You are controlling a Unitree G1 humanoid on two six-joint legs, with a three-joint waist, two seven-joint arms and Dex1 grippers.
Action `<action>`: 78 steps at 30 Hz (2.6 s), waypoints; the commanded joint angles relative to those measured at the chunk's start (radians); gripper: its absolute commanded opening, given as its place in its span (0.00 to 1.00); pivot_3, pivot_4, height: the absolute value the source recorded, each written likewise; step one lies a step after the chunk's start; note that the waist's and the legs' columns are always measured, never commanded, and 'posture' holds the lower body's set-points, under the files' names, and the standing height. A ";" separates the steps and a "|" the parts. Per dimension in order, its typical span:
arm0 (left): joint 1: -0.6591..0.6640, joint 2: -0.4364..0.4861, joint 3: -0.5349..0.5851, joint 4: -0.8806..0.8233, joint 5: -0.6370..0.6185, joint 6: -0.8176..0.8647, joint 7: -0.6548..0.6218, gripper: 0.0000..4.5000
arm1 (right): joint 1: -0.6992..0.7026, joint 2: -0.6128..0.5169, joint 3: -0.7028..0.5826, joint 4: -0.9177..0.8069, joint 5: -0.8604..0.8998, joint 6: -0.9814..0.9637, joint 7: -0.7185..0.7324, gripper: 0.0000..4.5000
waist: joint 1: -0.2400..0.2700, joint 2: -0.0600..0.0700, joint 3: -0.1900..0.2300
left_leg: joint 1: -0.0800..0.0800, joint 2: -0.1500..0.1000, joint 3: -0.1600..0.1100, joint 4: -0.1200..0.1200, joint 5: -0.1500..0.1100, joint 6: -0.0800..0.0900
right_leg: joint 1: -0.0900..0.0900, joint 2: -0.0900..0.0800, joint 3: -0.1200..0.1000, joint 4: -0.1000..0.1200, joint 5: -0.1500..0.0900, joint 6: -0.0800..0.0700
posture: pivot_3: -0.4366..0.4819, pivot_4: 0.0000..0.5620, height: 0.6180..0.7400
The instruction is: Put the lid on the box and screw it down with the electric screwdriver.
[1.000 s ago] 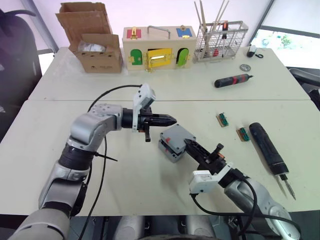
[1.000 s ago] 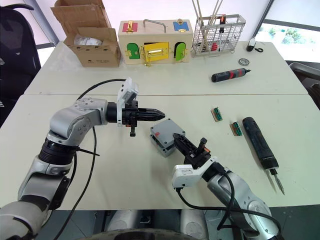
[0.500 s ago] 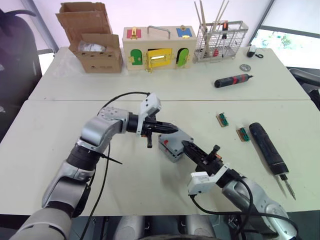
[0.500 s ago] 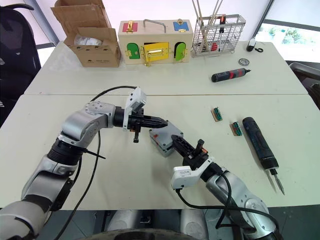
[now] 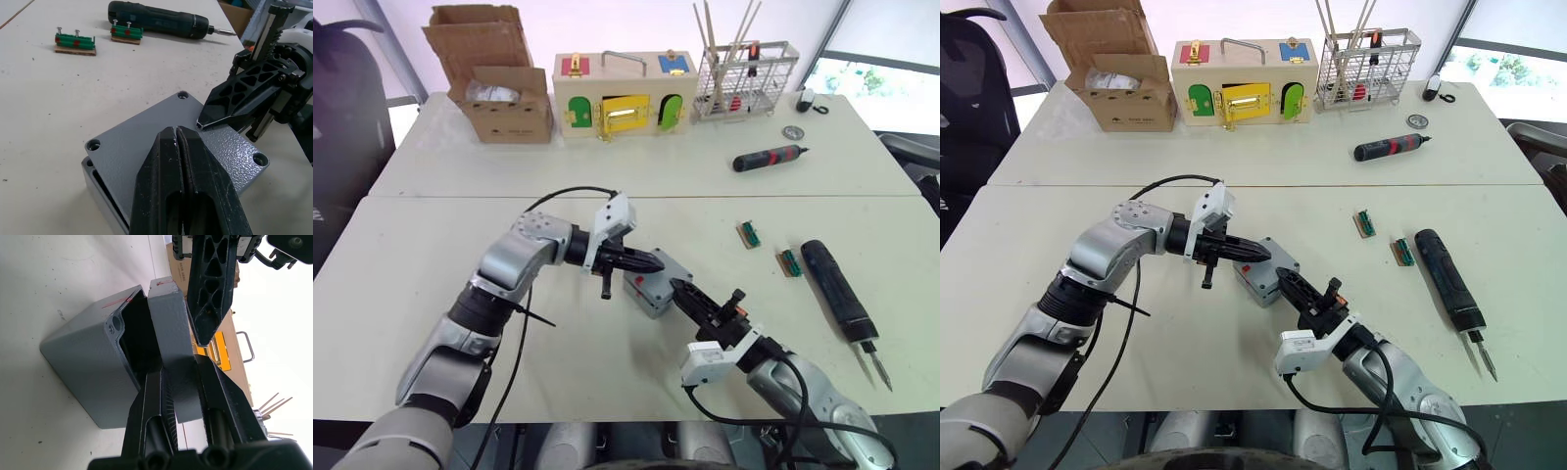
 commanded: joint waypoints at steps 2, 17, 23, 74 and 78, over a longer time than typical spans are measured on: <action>0.001 0.003 -0.032 0.002 0.044 -0.050 -0.020 0.00 | 0.018 -0.010 0.009 0.008 -0.004 -0.017 -0.007 0.03 | 0.000 0.000 -0.001 | 0.000 0.000 0.000 0.000 0.000 0.000 | 0.000 0.000 0.000 0.000 0.000 0.000 | 0.48 0.27 0.62; 0.044 0.008 -0.076 0.026 0.121 -0.080 -0.027 0.00 | 0.022 -0.053 -0.040 0.020 0.020 -0.038 -0.027 1.00 | -0.001 -0.004 -0.015 | 0.003 0.000 0.000 0.000 -0.001 0.002 | 0.002 0.000 0.001 0.001 -0.001 -0.002 | 0.48 0.27 0.62; 0.038 -0.005 -0.066 0.060 0.137 -0.101 0.006 0.00 | 0.010 -0.069 -0.056 0.009 0.046 -0.043 -0.010 1.00 | 0.001 -0.004 -0.019 | 0.003 0.000 0.000 0.001 -0.001 0.002 | 0.002 0.000 0.002 0.001 -0.002 -0.003 | 0.48 0.27 0.62; 0.068 0.008 -0.055 0.055 0.153 -0.103 0.032 0.00 | -0.122 -0.134 -0.065 0.023 0.161 -0.161 0.144 0.03 | 0.001 -0.004 -0.020 | 0.007 0.000 0.001 0.001 -0.003 0.005 | 0.007 0.000 0.003 -0.001 -0.002 -0.004 | 0.48 0.27 0.62; 0.063 -0.003 -0.031 0.042 0.125 -0.078 0.036 0.00 | -0.134 -0.132 -0.068 0.029 0.122 -0.181 0.093 0.03 | 0.001 -0.004 -0.020 | 0.007 0.000 0.001 0.001 -0.003 0.005 | 0.007 0.000 0.003 -0.001 -0.002 -0.004 | 0.48 0.27 0.62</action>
